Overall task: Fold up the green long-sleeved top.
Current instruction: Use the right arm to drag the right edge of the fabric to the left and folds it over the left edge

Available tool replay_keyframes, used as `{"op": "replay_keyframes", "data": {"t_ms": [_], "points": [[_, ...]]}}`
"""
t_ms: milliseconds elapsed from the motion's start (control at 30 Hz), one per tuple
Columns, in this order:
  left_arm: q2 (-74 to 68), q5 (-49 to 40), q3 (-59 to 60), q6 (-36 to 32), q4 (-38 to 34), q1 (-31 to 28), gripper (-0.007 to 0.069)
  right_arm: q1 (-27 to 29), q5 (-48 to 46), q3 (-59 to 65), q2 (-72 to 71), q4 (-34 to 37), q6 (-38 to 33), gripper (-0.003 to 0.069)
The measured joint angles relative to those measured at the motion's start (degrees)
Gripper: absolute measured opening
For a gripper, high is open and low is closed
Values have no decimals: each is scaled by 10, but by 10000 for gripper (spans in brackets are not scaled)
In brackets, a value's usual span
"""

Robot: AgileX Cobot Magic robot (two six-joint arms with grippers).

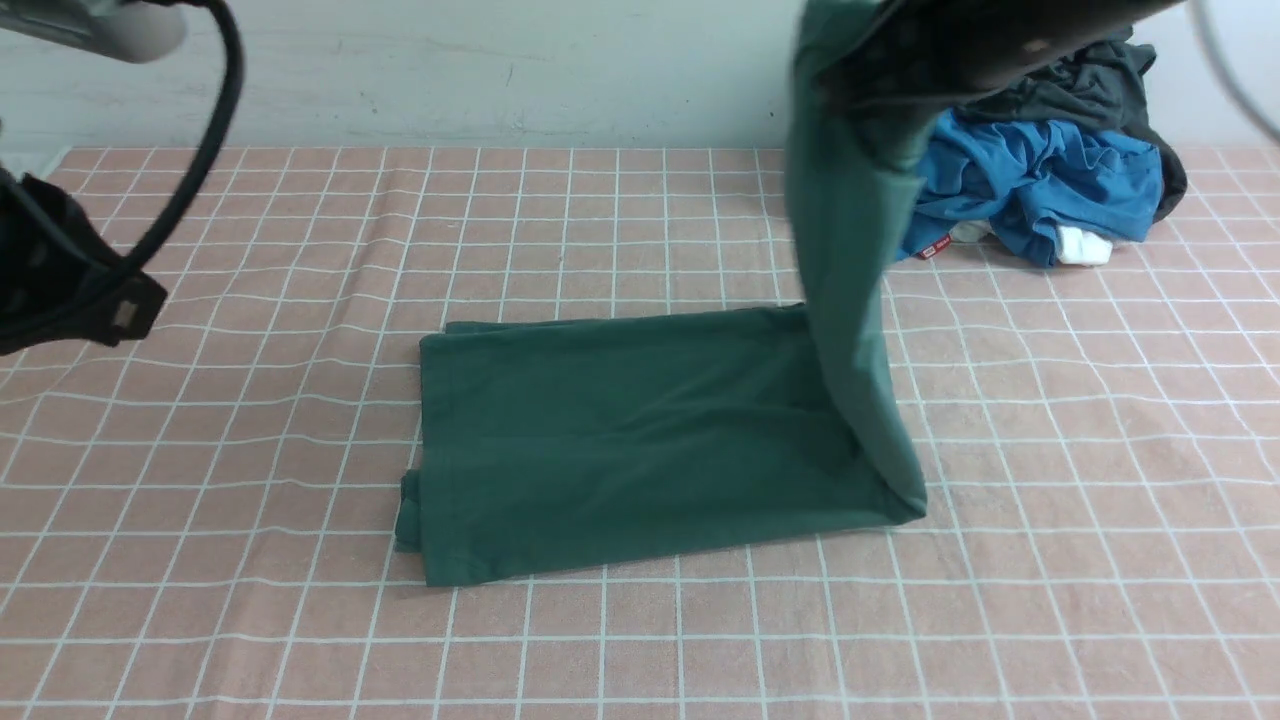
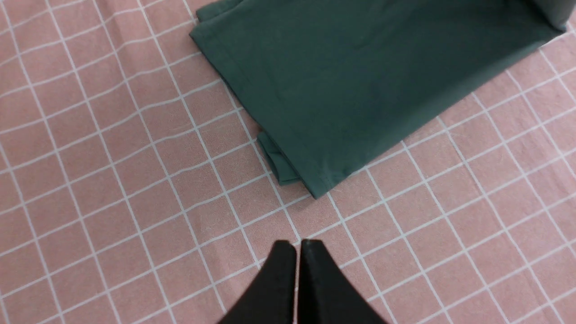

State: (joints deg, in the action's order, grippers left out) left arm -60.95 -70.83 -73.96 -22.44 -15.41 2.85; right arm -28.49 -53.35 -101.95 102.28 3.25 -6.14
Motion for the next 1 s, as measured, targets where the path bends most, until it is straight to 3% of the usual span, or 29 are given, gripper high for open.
{"op": "replay_keyframes", "data": {"t_ms": [200, 400, 567, 600, 667, 800, 1000], "points": [[70, -13, 13, 4, 0, 0, -3, -79, 38, -37, 126, 1, 53, 31], [116, -13, 70, 14, -1, 0, -3, -99, 71, -75, 217, 38, 87, 61], [151, 12, 142, 16, 11, 32, -3, -99, 85, -100, 237, 151, 81, 222], [158, 21, 157, 16, 20, 47, -3, -99, 86, -105, 235, 172, 74, 281], [164, 23, 166, 16, 31, 64, -3, -98, 83, -113, 230, 184, 56, 335], [177, 21, 177, 22, 69, 98, -3, -87, 54, -124, 214, 172, 27, 429], [188, 21, 178, 32, 82, 105, -3, -69, 9, -127, 227, 99, 71, 447]]}}
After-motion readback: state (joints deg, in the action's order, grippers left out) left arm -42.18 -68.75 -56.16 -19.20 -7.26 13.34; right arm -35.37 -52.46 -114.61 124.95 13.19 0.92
